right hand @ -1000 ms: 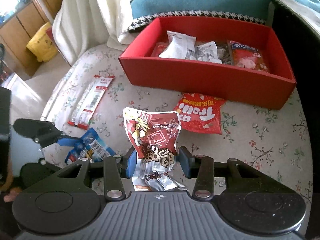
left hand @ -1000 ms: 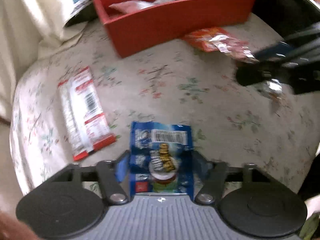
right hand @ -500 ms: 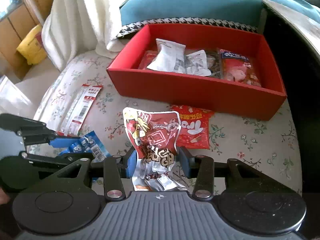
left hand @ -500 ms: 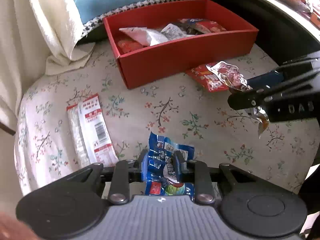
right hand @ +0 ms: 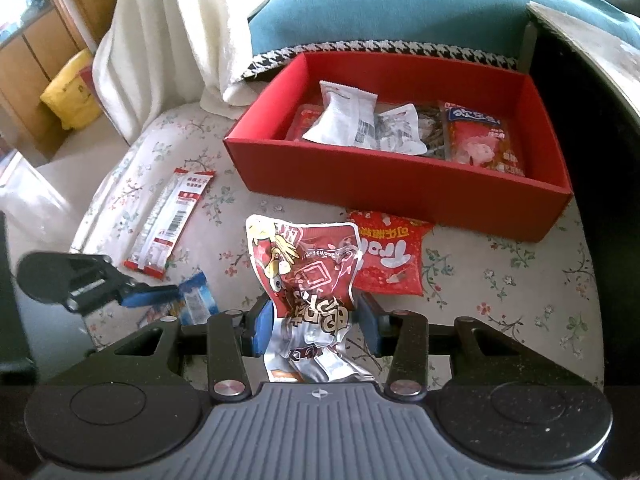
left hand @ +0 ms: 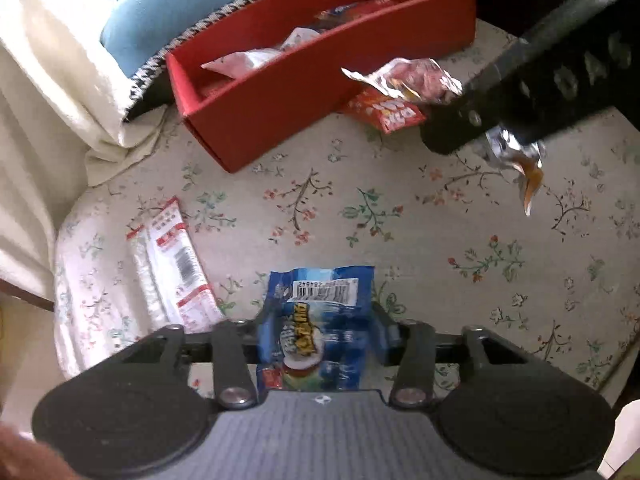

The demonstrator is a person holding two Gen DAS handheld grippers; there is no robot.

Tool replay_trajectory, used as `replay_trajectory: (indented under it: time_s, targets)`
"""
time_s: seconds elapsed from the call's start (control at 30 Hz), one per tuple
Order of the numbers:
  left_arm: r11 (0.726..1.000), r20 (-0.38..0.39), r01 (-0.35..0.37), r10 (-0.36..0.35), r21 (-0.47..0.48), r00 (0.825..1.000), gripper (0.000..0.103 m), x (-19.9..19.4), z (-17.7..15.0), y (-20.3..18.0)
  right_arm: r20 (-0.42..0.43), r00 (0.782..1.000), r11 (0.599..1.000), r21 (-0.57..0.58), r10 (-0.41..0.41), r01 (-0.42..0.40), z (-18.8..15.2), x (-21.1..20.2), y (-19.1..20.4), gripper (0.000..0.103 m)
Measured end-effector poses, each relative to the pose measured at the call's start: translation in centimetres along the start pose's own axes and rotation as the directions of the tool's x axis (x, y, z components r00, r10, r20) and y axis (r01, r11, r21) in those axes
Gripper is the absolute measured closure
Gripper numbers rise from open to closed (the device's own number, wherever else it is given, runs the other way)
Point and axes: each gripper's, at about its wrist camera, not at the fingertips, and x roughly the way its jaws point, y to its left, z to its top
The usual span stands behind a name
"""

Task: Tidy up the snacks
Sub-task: 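Close the left gripper on the sausage packet held out by a hand, then carry both packets over the red box and open both grippers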

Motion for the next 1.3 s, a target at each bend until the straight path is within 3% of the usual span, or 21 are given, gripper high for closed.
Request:
replay_trajectory:
  time_s: [0.2,0.33,0.43,0.47,0.5,0.57,0.67,0.7,1.0,1.3]
  targets:
    - [0.99,0.098,0.085,-0.074,-0.115,0.992,0.096,-2.5,1.8,3.0,0.046,0.999,1.0,0.03,-0.007,0.006,1.0,-0.9,-0.5,0.051]
    - [0.98,0.122,0.109,-0.089,-0.169,0.988,0.101,-2.7,2.3,4.9,0.053,0.998,0.999,0.052,-0.016,0.013,1.8,-0.8,-1.0,0.051]
    - [0.972,0.121,0.123,-0.1,-0.202,0.988,0.096,-2.4,1.8,6.1,0.043,0.999,0.998,0.054,-0.013,0.01,1.9,-0.4,-1.2,0.051]
    - [0.971,0.119,0.113,-0.09,-0.211,0.989,0.089,-2.2,1.6,6.4,0.037,0.999,0.999,0.051,-0.01,0.008,1.9,-0.3,-1.2,0.051]
    - [0.973,0.111,0.09,-0.068,-0.212,0.991,0.073,-2.0,1.5,6.6,0.037,0.999,0.999,0.044,-0.009,0.007,1.9,-0.4,-1.0,0.051]
    - [0.974,0.009,0.04,-0.039,-0.225,0.999,0.059,-0.3,1.2,7.0,0.04,0.999,0.999,0.037,0.006,-0.008,2.0,-0.5,-0.8,0.051]
    - [0.979,-0.077,-0.002,-0.014,-0.205,0.997,0.059,2.0,0.5,6.4,0.049,0.999,0.999,0.028,0.015,-0.016,2.2,-0.7,-0.6,0.051]
    - [0.979,-0.07,-0.004,-0.011,-0.202,0.997,0.06,2.1,0.5,6.4,0.049,0.999,0.999,0.029,0.017,-0.019,2.2,-0.8,-0.5,0.051]
    - [0.976,0.059,0.075,-0.064,-0.203,0.996,0.063,-0.8,0.9,6.2,0.053,0.999,0.999,0.047,-0.001,-0.002,2.3,-1.1,-0.9,0.051]
    - [0.931,0.184,0.173,-0.117,-0.321,0.976,0.063,-3.5,2.7,9.4,0.106,0.994,0.998,0.065,-0.011,0.004,4.2,-2.2,-1.3,0.051]
